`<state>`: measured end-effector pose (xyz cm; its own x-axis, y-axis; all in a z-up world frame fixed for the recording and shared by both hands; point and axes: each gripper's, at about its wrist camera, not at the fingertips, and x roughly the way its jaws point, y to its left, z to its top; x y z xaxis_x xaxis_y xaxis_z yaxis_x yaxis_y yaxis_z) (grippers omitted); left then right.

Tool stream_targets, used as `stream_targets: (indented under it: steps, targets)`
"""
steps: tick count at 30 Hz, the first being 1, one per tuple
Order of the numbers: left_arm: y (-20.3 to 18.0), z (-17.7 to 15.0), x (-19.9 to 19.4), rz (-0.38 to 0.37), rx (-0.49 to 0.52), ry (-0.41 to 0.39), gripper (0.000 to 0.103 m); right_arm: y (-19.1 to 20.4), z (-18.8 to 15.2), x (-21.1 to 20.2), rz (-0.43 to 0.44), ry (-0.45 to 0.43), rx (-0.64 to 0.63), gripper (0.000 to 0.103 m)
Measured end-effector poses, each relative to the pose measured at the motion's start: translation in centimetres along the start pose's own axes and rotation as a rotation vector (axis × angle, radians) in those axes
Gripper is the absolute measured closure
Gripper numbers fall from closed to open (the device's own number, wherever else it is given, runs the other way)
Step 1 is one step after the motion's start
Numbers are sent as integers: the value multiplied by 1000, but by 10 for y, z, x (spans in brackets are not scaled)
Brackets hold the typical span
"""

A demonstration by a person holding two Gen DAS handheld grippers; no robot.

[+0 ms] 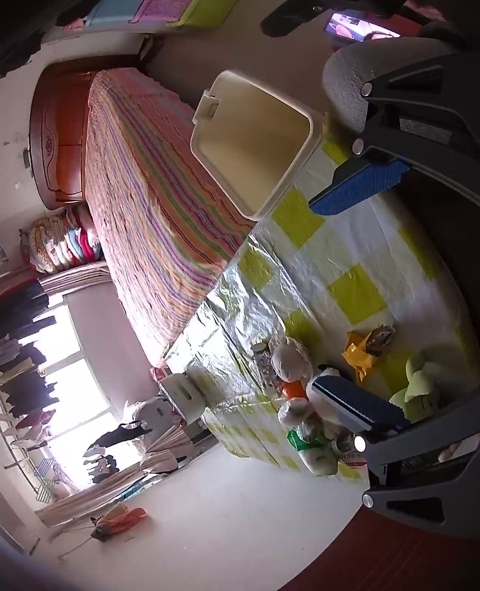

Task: Collect trash

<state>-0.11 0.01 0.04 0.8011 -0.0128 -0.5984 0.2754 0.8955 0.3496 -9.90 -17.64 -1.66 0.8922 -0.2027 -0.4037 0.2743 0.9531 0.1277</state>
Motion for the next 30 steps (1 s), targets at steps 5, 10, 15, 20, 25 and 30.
stream_targets:
  steps: [5, 10, 15, 20, 25, 30]
  targets:
    - [2, -5, -3, 26, 6, -2, 17, -2, 1, 2, 0, 6, 8, 6]
    - [2, -7, -7, 23, 5, 6, 17, 12, 3, 1, 3, -7, -23, 6]
    - [3, -6, 2, 22, 14, 22, 17, 9, 5, 2, 11, -4, -27, 6]
    - [9, -9, 3, 34, 7, 23, 17, 18, 5, 5, 23, -2, -37, 6]
    - [17, -13, 2, 47, -10, 24, 17, 26, 3, 6, 39, -5, -49, 6]
    - [26, -17, 2, 58, -29, 29, 17, 35, 4, 6, 50, -8, -68, 6]
